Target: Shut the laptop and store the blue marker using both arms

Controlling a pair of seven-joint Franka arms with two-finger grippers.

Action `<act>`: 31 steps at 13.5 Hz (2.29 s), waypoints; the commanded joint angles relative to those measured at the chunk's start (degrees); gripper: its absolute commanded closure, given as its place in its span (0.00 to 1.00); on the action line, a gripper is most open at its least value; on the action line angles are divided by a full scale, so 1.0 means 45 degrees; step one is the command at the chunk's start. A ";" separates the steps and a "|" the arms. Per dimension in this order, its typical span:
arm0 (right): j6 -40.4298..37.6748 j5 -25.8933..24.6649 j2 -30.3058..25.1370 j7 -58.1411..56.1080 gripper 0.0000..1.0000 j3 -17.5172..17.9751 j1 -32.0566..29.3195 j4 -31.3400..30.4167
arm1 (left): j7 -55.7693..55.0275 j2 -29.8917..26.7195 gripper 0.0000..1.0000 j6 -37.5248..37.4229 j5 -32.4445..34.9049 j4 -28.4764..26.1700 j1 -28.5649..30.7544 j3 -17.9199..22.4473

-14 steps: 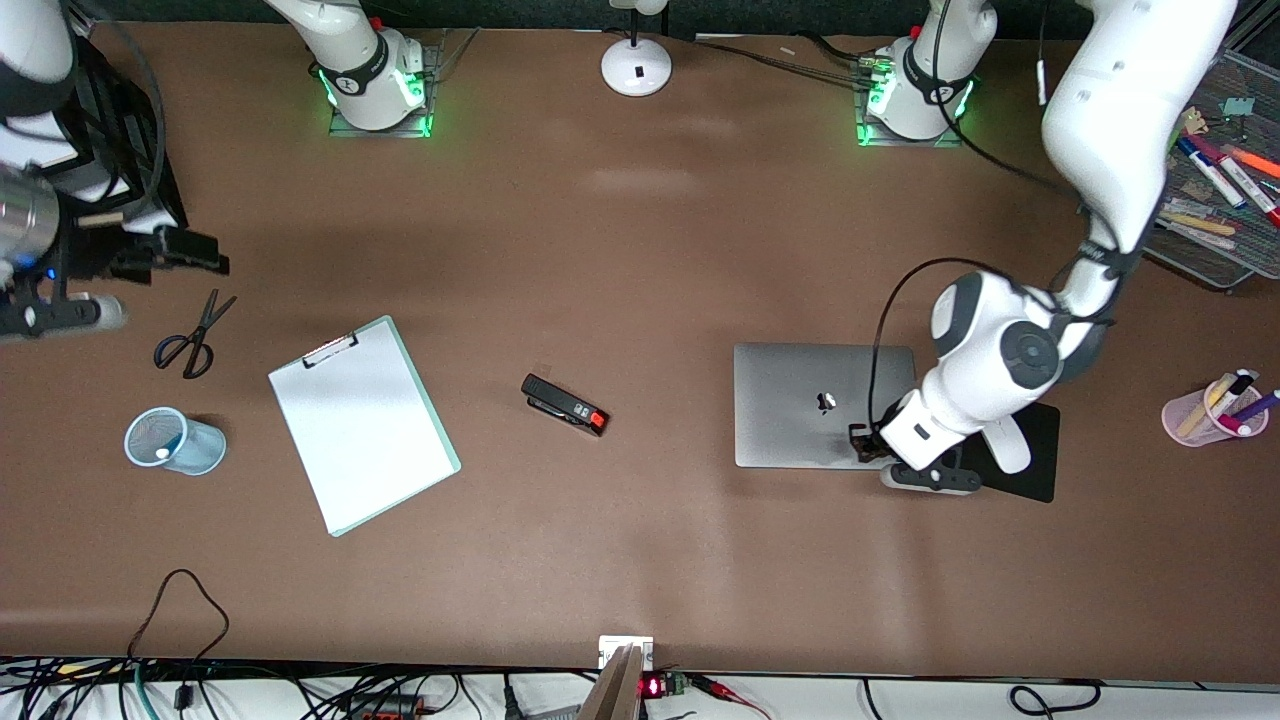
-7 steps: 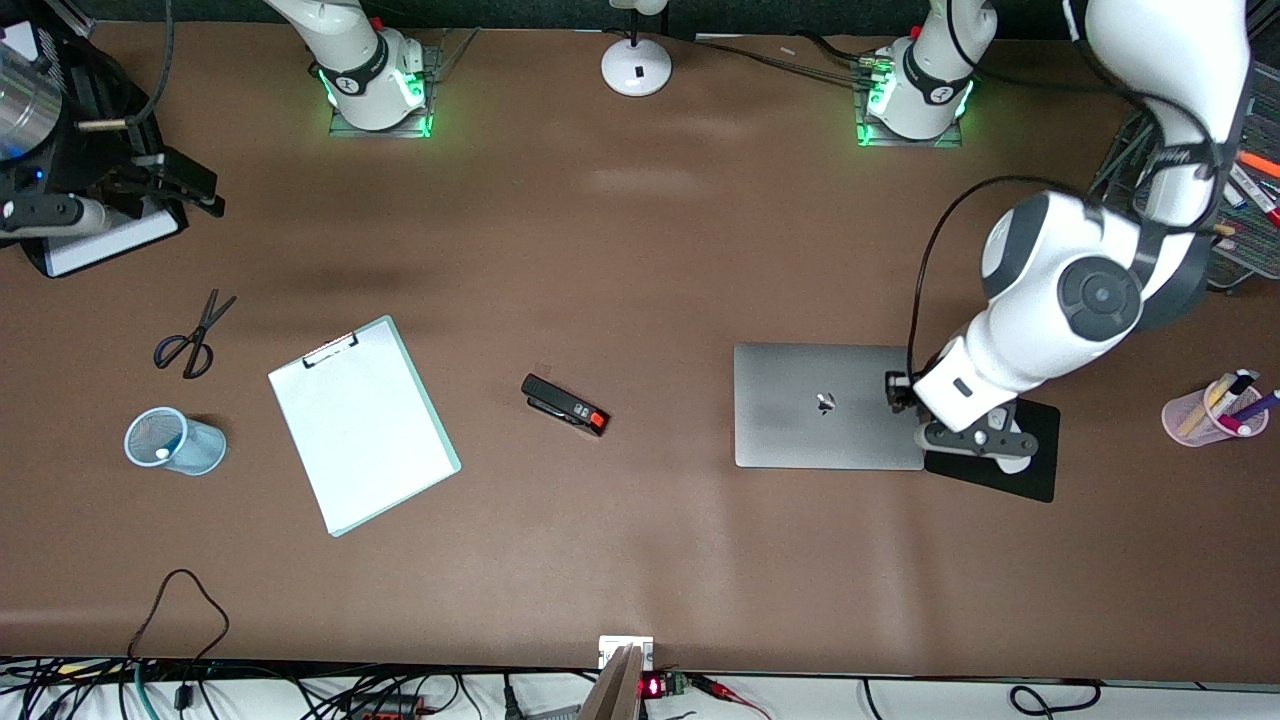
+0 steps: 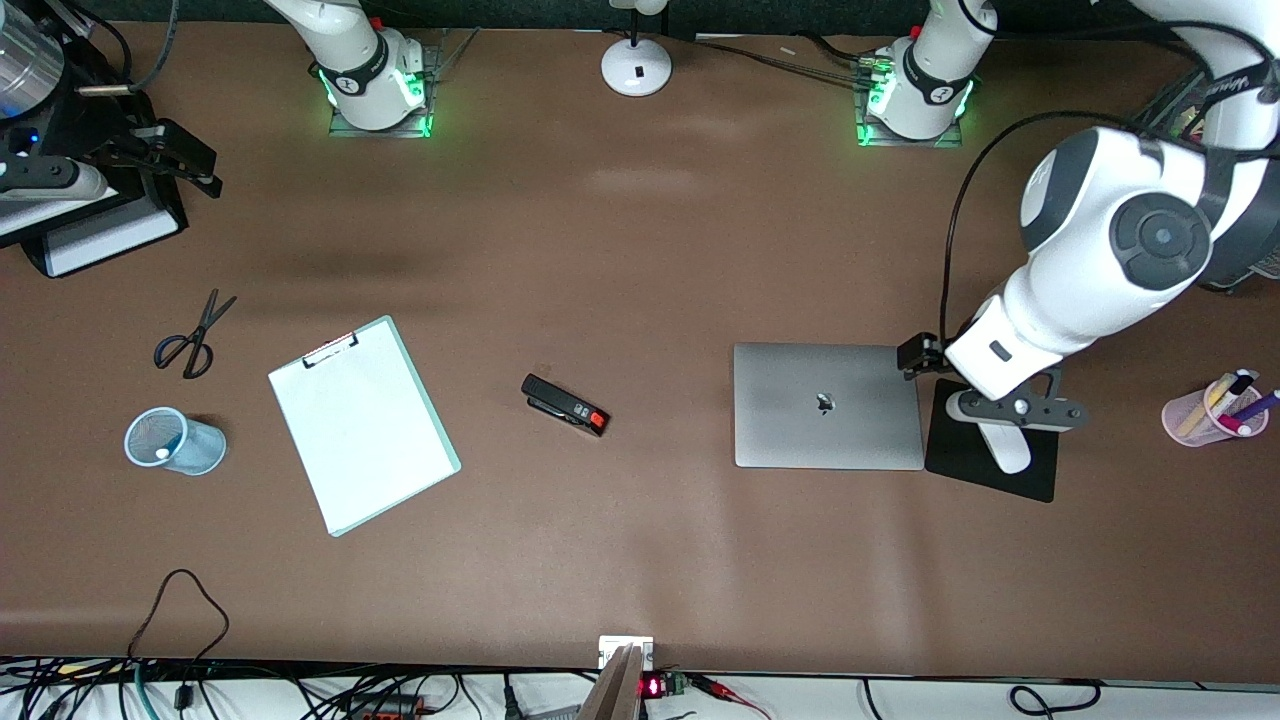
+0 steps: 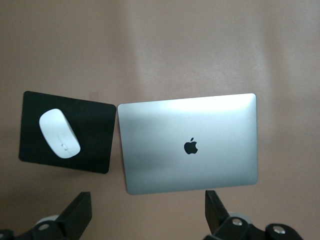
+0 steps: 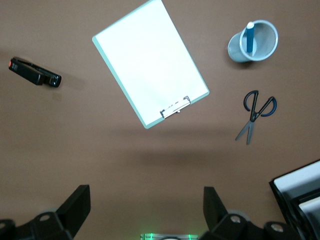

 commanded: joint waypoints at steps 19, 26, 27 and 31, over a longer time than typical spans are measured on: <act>0.0010 0.0019 0.1781 -0.0635 0.00 -0.0020 0.0122 0.1895 | 0.4058 -0.4821 0.00 -0.2455 -0.1874 -0.2069 -0.1846 0.4776; -0.0147 0.0000 0.1742 -0.0537 0.00 -0.0040 0.0122 0.1895 | 0.4020 -0.5371 0.00 -0.2357 -0.1874 -0.2617 -0.3076 0.5753; -0.0147 0.0000 0.1742 -0.0518 0.00 -0.0040 0.0141 0.1895 | 0.4000 -0.5312 0.00 -0.2377 -0.1855 -0.2598 -0.3351 0.6106; -0.0166 0.0000 0.1742 -0.0537 0.00 -0.0040 0.0122 0.1895 | 0.3961 -0.5137 0.00 -0.2494 -0.1835 -0.2423 -0.3256 0.6051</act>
